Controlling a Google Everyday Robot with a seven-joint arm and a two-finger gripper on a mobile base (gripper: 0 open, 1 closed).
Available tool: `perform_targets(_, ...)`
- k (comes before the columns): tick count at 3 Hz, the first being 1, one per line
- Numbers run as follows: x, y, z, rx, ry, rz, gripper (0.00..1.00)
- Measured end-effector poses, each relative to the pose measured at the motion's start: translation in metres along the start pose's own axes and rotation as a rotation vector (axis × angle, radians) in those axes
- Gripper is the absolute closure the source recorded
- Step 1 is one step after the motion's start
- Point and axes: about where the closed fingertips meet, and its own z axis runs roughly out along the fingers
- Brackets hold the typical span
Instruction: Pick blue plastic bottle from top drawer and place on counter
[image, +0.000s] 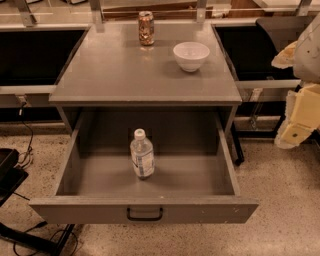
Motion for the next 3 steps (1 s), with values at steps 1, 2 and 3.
perform_targets(1, 0.0, 0.0, 0.0, 0.0, 0.0, 0.0, 0.0)
perform_targets(2, -0.012, 0.002, 0.022, -0.012, -0.08, 0.014, 0.0)
perform_targets(3, -0.037, 0.026, 0.09, -0.099, -0.257, 0.014, 0.0)
